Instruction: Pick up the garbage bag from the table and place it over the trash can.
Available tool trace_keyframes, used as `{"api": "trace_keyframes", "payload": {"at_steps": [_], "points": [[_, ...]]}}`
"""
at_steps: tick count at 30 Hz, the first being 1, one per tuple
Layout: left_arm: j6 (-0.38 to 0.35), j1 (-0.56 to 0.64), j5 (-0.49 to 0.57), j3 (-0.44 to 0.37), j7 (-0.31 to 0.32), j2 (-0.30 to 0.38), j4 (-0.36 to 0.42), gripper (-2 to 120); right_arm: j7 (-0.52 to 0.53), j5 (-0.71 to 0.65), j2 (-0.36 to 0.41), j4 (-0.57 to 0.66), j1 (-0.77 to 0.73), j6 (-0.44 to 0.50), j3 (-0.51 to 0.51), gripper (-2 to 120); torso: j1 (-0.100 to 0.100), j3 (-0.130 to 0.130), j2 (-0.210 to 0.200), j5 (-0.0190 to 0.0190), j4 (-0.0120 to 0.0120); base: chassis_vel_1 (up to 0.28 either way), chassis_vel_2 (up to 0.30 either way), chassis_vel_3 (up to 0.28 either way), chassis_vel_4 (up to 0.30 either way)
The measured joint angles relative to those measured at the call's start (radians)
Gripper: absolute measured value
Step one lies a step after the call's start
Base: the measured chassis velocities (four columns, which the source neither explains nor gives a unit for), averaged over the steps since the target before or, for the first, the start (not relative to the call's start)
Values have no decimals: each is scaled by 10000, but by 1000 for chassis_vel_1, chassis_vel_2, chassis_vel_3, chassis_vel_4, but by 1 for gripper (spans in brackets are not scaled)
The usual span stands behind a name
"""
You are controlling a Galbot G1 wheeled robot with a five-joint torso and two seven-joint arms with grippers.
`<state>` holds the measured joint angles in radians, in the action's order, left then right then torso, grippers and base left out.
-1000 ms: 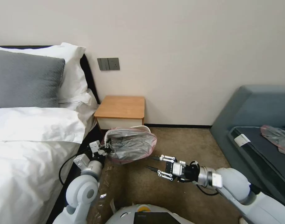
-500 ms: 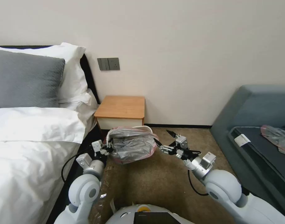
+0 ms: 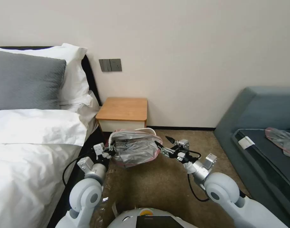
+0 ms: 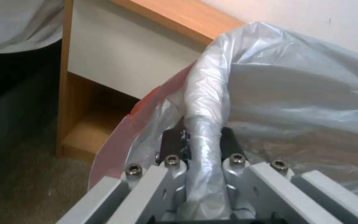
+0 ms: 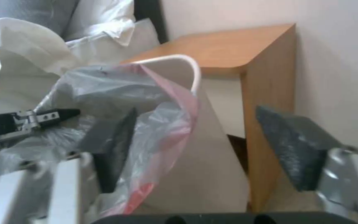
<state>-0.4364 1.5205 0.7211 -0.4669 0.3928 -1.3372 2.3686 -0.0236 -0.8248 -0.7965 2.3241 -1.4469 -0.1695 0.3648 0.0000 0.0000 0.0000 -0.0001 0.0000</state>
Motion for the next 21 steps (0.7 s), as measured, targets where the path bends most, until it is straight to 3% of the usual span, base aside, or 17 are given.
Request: {"api": "trace_keyframes", "payload": {"at_steps": [1,4,6,8,13,19,21], "points": [[0,0,0,0,0,0,0,3,0,0,0,0,0,0,0,76,0,0,0,0,0,0,0,0,0],[2,48,-6,2,-1,-14,49,3,-122,-57,-110,-34,-12,25,-38,55,0,0,0,1,-1,0,0,0,0],[3,66,-9,2,-3,-14,54,3,-135,-75,-131,-35,-13,25,-41,52,0,0,0,1,-1,0,0,0,0],[11,128,-28,2,-6,-14,67,3,-162,-73,-155,-97,-31,35,-49,41,0,0,0,1,0,0,0,0,0],[20,185,-43,13,-13,-13,82,3,-202,-36,-219,-133,-29,57,-52,28,0,0,0,1,0,0,0,0,0],[32,217,-69,16,-24,-4,116,3,-271,90,-239,-152,-23,97,-114,2,0,0,0,1,0,0,0,0,0],[33,220,-76,15,-25,-2,117,3,-279,108,-240,-153,-21,104,-115,0,0,0,0,1,0,0,0,0,0]]}}
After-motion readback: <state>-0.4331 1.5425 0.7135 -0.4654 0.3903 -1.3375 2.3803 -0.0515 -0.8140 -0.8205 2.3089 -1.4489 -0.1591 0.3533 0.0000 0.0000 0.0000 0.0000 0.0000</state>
